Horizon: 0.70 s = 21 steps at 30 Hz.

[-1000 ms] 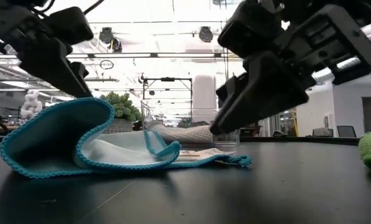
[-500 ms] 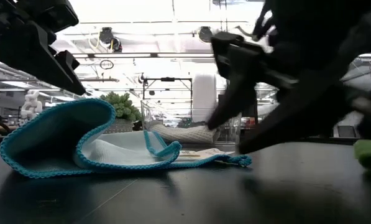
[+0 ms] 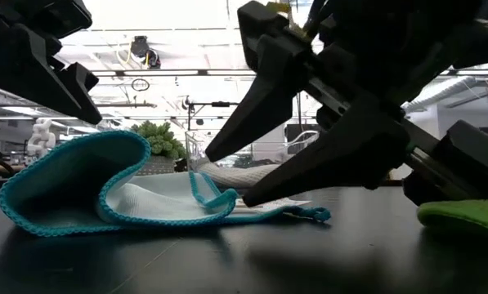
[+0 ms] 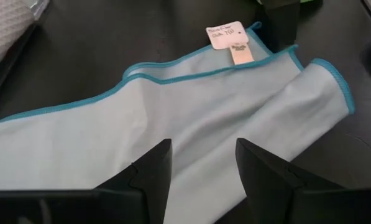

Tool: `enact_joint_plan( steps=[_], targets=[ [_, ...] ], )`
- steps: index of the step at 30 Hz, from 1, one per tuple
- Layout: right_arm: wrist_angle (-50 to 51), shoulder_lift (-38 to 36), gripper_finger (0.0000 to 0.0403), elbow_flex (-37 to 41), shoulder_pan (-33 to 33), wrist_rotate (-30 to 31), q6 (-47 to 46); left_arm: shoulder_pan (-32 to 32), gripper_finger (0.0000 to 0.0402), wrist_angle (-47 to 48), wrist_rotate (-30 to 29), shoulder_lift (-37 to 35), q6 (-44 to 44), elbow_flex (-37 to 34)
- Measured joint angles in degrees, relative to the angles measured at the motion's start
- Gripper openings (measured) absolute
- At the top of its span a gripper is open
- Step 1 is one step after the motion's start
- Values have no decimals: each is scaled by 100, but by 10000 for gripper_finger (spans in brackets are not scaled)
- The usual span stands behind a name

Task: Fold microfiber towels
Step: Fold the blue towel

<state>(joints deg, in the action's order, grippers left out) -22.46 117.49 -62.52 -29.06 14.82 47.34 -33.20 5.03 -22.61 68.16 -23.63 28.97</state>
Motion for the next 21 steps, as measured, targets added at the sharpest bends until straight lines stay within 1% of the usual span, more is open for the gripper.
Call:
enact_joint_plan(
  steps=[4, 7, 9, 18, 21],
  targets=[
    [19, 1, 129, 2, 3, -19, 108, 1, 180, 13, 0, 0, 60, 0],
    [70, 7, 113, 7, 92, -297, 71, -1, 180, 37, 2, 0, 62, 0],
    [80, 9, 107, 7, 114, -351, 82, -1, 179, 41, 10, 0, 85, 0],
    [158, 15, 104, 17, 214, -498, 47, 1, 180, 44, 32, 0, 108, 0],
    [155, 22, 104, 17, 237, -678, 52, 0, 180, 54, 52, -1, 152, 0]
  ],
)
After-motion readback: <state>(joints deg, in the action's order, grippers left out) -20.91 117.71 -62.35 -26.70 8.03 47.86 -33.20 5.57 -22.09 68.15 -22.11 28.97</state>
